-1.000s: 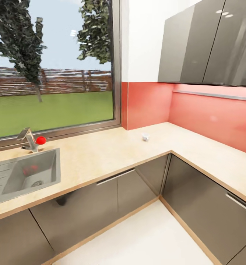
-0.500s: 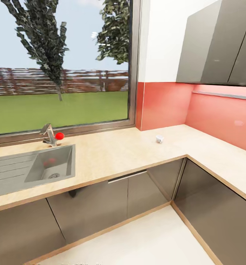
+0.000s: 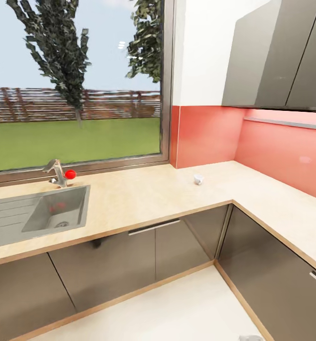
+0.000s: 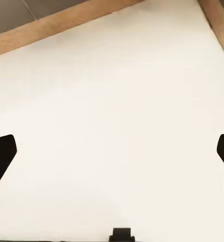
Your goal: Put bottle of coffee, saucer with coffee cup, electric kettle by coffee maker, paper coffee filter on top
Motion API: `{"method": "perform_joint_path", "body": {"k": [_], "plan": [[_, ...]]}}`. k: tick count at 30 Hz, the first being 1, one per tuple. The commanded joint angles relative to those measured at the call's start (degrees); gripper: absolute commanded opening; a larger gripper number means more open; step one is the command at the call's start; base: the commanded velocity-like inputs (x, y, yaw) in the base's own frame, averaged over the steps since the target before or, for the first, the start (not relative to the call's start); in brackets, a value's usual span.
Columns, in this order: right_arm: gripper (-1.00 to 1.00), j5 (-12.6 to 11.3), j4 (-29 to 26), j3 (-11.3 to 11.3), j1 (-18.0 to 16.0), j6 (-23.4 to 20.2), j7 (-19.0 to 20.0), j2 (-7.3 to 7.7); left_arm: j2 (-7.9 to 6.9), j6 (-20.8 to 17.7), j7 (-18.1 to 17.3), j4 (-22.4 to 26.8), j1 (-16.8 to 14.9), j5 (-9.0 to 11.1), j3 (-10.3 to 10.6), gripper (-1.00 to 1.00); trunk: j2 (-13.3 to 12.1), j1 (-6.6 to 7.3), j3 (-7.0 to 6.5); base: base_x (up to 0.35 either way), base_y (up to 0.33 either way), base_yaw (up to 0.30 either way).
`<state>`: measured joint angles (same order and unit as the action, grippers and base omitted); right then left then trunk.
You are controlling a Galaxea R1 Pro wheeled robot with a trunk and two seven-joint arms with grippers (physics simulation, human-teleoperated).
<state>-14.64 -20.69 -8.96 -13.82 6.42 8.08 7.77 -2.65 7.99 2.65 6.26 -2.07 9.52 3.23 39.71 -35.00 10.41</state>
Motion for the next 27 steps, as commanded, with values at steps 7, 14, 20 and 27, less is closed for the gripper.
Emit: {"method": "perform_joint_path", "body": {"k": [7, 14, 20, 27], "plan": [[1.0, -0.8, -22.2, -0.2, -0.1, 17.0, -6.8, -2.39, 0.02, 0.2, 0.4, 0.0, 0.0, 0.1, 0.5, 1.0, 0.1, -0.01, 0.09, 0.0, -0.011, 0.001], [1.0, -0.6, -50.6, -0.4, -5.7, -9.4, -18.7, -5.41, -0.4, 0.1, 0.4, -0.4, 0.1, 0.0, 0.7, 1.0, 0.1, -0.01, 0.09, 0.0, 0.0, 0.0], [1.0, -0.6, -51.5, -0.3, -15.8, -20.6, -22.3, -5.56, -0.68, 0.1, 0.4, -0.5, 0.1, 0.0, 0.7, 1.0, 0.1, -0.01, 0.09, 0.0, 0.0, 0.0], [1.0, -0.6, -51.5, -0.3, -26.7, -40.6, -24.1, -5.66, -1.01, 0.1, 0.5, -0.5, 0.1, 0.1, 0.5, 1.0, 0.1, -0.01, 0.09, 0.118, 0.0, 0.0]]}}
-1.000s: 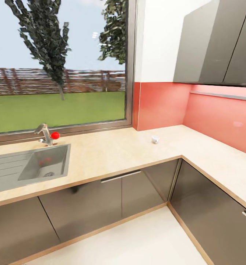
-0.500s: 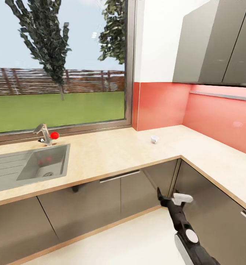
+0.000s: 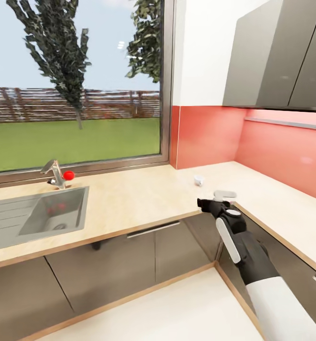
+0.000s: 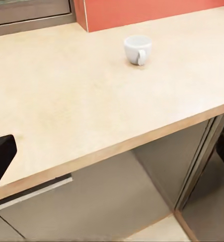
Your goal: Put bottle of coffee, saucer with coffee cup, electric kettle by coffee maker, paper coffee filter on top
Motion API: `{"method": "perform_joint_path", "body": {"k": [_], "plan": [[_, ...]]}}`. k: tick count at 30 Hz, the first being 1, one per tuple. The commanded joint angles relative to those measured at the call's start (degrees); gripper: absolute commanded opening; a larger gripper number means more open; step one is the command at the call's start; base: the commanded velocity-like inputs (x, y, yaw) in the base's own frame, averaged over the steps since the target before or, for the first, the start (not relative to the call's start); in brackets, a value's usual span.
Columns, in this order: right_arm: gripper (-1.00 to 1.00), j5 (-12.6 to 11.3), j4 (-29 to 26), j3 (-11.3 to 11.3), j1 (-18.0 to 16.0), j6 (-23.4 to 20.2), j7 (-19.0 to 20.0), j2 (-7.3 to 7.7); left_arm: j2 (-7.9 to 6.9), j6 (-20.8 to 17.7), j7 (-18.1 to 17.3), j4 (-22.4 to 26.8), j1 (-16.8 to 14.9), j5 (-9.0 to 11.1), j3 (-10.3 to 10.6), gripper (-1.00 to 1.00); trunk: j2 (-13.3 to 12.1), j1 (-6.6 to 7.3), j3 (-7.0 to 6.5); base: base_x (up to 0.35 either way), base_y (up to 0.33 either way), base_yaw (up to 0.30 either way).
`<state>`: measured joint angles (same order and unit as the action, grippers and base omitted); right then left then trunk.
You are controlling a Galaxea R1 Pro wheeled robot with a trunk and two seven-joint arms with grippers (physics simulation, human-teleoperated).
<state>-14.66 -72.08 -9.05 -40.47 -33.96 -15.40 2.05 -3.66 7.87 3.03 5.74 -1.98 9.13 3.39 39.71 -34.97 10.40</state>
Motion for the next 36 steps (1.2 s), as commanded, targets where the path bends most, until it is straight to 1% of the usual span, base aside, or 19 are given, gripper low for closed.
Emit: {"method": "perform_joint_path", "body": {"k": [1, 3, 4, 7, 9, 12, 19, 22, 23, 26, 27, 33, 36], "plan": [[1.0, -0.6, -0.2, -0.2, -0.4, -1.0, -0.7, 0.07, -0.01, 0.2, 0.1, 0.0, 0.0, 0.5, 0.4, 1.0, 0.1, -0.04, 0.09, 0.287, 0.0, 0.0], [1.0, -0.6, -1.3, 0.0, -1.2, -3.5, -2.2, 0.11, 0.03, -0.1, 0.1, 0.0, 0.0, 0.5, 0.4, 1.0, 0.1, -0.04, 0.09, 0.318, 0.0, 0.0], [1.0, -0.6, -3.2, 0.9, -1.4, -4.1, -2.9, 0.17, 0.05, -0.5, 0.1, -0.5, 0.0, 0.4, 0.5, 1.0, 0.1, -0.04, 0.09, 0.333, 0.0, 0.0], [1.0, -0.6, -5.1, 1.8, -1.4, -5.5, -3.3, 0.5, 0.12, -0.6, 0.0, -3.0, 0.0, 0.3, 0.9, 1.0, 0.1, -0.04, 0.09, 0.336, 0.0, 0.0], [1.0, -0.6, -5.5, 2.0, -1.4, -6.9, -3.4, 0.71, 0.14, -0.7, 0.0, -4.9, 0.0, 0.2, 1.0, 1.0, 0.1, -0.04, 0.09, 0.338, 0.0, 0.0], [1.0, -0.6, -5.7, 2.0, -1.4, -7.9, -3.4, 0.67, -0.04, -0.7, 0.1, -6.2, 0.2, 0.2, 1.1, 1.0, 0.1, -0.04, 0.09, 0.338, 0.0, 0.0], [1.0, -0.5, -5.7, 2.0, -1.4, -8.1, -3.5, 0.37, -0.28, -0.8, 0.1, -6.6, 0.3, 0.2, 1.3, 1.0, 0.1, -0.04, 0.09, 0.338, 0.0, 0.0], [1.0, -0.5, -5.7, 2.5, -1.4, -8.3, -3.5, 0.46, -0.29, -0.8, 0.1, -6.7, 0.3, 0.2, 1.3, 1.0, 0.1, -0.04, 0.09, 0.338, 0.0, 0.0], [1.0, -0.5, -5.7, 3.2, -1.4, -9.2, -3.5, 0.48, -0.29, -0.8, 0.1, -6.8, 0.3, 0.2, 1.3, 1.0, 0.1, -0.04, 0.09, 0.338, -0.005, 0.0], [1.0, -0.5, -5.6, 4.0, -1.4, -12.7, -3.5, 0.56, -0.24, -0.8, 0.1, -6.9, 0.3, 0.2, 1.3, 1.0, 0.1, -0.04, 0.09, 0.337, -0.068, 0.0], [1.0, -0.5, -5.5, 4.6, -1.4, -14.2, -3.4, 0.57, -0.17, -0.8, 0.1, -6.9, 0.3, 0.2, 1.3, 1.0, 0.1, -0.04, 0.09, 0.323, -0.141, 0.0], [1.0, -0.3, -5.1, 5.7, -1.4, -15.8, -3.5, 0.72, -0.12, -0.8, 0.2, -7.0, 0.5, 0.2, 1.2, 1.0, 0.1, -0.04, 0.09, 0.312, -0.165, 0.0], [1.0, -0.3, -4.2, 6.7, -1.4, -16.6, -3.5, 0.83, -0.04, -0.8, 0.2, -6.9, 1.1, 0.2, 1.2, 1.0, 0.1, -0.04, 0.09, 0.282, -0.198, 0.0]]}}
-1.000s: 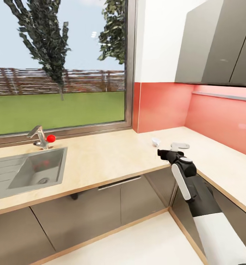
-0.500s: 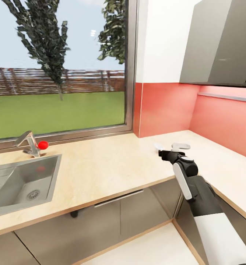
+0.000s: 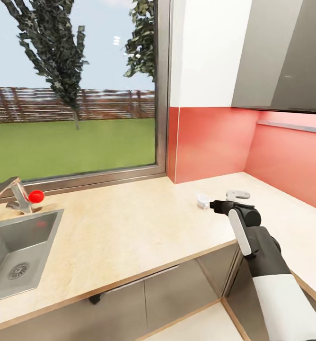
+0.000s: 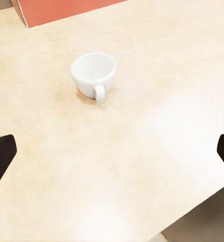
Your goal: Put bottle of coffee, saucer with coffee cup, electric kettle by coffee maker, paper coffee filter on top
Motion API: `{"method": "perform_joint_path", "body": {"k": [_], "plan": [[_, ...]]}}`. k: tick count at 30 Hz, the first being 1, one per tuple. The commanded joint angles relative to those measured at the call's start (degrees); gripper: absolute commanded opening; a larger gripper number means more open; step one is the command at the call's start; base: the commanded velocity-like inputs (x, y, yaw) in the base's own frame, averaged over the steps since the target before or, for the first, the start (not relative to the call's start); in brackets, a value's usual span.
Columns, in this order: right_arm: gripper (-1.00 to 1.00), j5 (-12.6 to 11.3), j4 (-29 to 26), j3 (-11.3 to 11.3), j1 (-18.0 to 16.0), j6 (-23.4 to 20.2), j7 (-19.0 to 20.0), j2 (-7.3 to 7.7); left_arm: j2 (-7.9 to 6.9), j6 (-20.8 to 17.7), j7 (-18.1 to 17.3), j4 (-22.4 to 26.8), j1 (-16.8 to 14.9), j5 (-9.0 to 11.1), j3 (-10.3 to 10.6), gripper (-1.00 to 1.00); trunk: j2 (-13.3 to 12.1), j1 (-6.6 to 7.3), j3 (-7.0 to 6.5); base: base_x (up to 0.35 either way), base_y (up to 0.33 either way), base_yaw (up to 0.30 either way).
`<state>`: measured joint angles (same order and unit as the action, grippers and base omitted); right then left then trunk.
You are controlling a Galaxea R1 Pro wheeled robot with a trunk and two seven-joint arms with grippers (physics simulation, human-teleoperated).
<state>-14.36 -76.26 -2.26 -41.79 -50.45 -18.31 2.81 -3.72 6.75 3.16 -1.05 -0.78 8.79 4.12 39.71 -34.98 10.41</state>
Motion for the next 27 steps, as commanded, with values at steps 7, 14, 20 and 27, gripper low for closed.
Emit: {"method": "perform_joint_path", "body": {"k": [7, 14, 20, 27], "plan": [[1.0, -0.6, 0.3, 0.3, -0.1, -0.9, -0.6, -0.34, 0.15, 0.2, 0.1, -0.2, 0.3, 0.5, 0.5, 1.0, 0.1, -0.04, 0.09, 0.116, -0.094, 0.0], [1.0, -0.8, 0.3, 0.1, -0.1, -2.5, -0.6, -0.58, 0.23, -1.9, 0.1, -0.1, 1.1, 0.6, 0.4, 1.0, 0.1, -0.04, 0.09, 0.039, -0.004, 0.0], [1.0, -1.0, -0.2, 0.1, -0.1, -4.6, -0.6, -0.54, 0.42, -3.0, 0.1, 0.0, 1.1, 0.5, 0.4, 1.0, 0.1, -0.04, 0.09, 0.279, 0.0, 0.0], [1.0, -0.9, 0.1, 0.2, -0.1, -4.9, -0.6, -0.53, 0.35, -3.1, 0.1, -0.1, 1.1, 0.5, 0.4, 1.0, 0.1, -0.04, 0.09, 0.18, 0.0, 0.15]]}}
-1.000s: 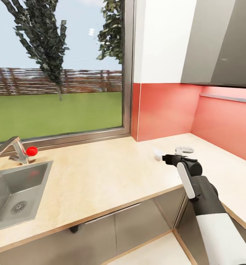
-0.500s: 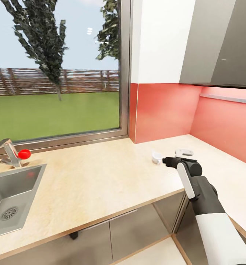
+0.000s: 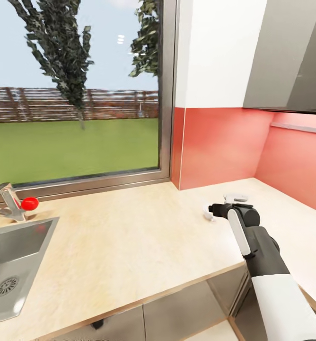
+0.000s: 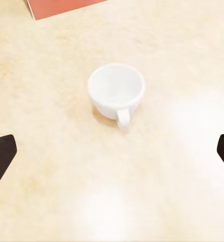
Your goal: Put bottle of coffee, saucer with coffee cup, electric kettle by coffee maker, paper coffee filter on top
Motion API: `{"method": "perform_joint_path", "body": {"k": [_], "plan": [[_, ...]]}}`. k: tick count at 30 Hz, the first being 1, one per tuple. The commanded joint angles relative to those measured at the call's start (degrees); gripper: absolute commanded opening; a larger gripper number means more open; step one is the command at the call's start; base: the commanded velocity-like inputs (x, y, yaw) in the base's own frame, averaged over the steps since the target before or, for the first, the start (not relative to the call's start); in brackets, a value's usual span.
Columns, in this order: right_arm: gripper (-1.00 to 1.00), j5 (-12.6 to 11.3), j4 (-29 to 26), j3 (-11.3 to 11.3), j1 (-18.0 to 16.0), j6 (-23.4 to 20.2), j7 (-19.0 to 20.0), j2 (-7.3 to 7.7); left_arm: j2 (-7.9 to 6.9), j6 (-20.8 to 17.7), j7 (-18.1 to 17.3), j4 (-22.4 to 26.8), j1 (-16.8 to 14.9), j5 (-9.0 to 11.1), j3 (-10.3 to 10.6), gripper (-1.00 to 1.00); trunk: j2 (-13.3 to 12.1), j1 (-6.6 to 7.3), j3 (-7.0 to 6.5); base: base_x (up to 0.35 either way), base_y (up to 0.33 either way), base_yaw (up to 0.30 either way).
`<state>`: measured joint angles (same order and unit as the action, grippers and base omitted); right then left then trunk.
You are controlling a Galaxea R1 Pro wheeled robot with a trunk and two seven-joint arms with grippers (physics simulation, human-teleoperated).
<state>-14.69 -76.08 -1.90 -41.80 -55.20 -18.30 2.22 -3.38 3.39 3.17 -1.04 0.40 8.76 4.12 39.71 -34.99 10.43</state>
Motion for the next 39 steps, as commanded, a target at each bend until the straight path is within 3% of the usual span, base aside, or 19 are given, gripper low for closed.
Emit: {"method": "perform_joint_path", "body": {"k": [1, 8, 23, 39], "plan": [[1.0, -0.6, 0.0, -0.1, 0.0, -0.2, -0.6, 0.07, -0.06, 0.3, 0.1, -0.2, 0.0, 0.6, 0.5, 1.0, 0.1, -0.02, 0.07, 0.02, 0.0, 0.259], [1.0, -0.5, 0.0, -0.1, 0.0, -0.2, -0.5, 0.18, 0.02, 0.3, 0.1, -0.1, 0.1, 0.6, 0.5, 1.0, 0.1, -0.02, 0.07, 0.005, 0.0, 0.218], [1.0, -0.7, -0.3, -0.2, 0.0, -0.1, -0.5, 0.07, 0.11, 0.3, 0.9, -0.1, 0.3, 0.6, 0.4, 1.0, 0.1, -0.02, 0.07, 0.006, -0.001, 0.007], [1.0, -0.6, 0.0, -0.2, 0.0, -0.1, -0.5, -0.06, 0.21, 0.2, 1.0, -0.1, 0.3, 0.6, 0.4, 1.0, 0.1, -0.02, 0.07, 0.244, -0.204, 0.09]]}}
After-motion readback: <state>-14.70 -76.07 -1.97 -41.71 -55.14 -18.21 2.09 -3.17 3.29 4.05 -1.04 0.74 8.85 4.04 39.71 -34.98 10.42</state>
